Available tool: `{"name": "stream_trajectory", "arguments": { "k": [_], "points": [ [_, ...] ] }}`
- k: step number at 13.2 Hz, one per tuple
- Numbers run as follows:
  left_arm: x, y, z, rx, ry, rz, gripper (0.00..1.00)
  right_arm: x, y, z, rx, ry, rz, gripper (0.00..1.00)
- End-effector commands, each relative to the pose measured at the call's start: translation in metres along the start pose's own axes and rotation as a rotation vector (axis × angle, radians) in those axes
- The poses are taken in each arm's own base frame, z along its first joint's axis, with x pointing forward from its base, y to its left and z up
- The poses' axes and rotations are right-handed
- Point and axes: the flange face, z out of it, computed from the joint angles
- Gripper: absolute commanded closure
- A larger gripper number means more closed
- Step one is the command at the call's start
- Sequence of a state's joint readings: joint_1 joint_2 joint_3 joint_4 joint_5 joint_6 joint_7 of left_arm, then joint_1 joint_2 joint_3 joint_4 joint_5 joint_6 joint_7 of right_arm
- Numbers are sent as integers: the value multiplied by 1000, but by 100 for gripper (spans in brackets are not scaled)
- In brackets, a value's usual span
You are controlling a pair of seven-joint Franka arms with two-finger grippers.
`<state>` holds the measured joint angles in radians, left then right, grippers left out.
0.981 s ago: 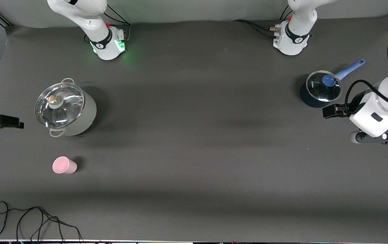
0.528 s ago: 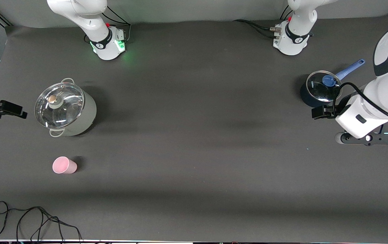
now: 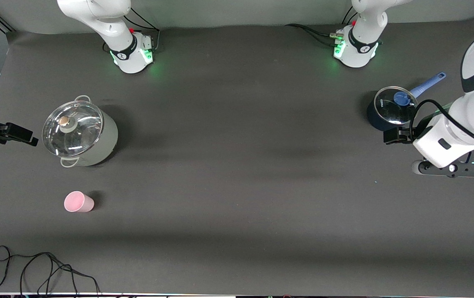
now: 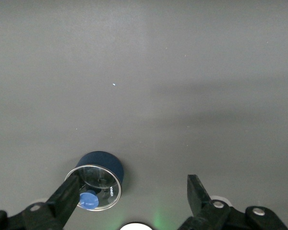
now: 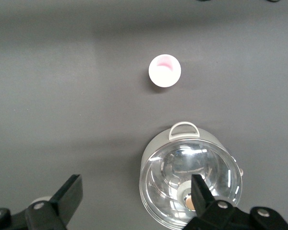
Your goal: Transfer pink cup from left to right arm
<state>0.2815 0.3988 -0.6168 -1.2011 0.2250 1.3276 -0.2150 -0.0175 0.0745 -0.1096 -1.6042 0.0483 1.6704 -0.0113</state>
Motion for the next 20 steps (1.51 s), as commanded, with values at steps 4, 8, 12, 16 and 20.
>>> {"name": "stream_trajectory", "arguments": {
  "k": [4, 8, 12, 16, 20],
  "points": [
    [-11, 5, -4, 29, -17, 19, 0, -9, -15, -26, 14, 43, -2, 0],
    [-15, -12, -5, -14, -10, 34, 0, -15, -33, -26, 2, 18, -39, 0],
    [-33, -22, 10, -23, 43, 35, 0, -14, -33, -24, 0, 13, -48, 0],
    [-51, -26, 29, -23, 102, 52, 0, -17, -31, -24, -7, -2, -71, 0],
    [-55, -23, 35, -21, 141, 62, 0, -20, -25, -23, -17, -30, -168, 0]
  ]
}}
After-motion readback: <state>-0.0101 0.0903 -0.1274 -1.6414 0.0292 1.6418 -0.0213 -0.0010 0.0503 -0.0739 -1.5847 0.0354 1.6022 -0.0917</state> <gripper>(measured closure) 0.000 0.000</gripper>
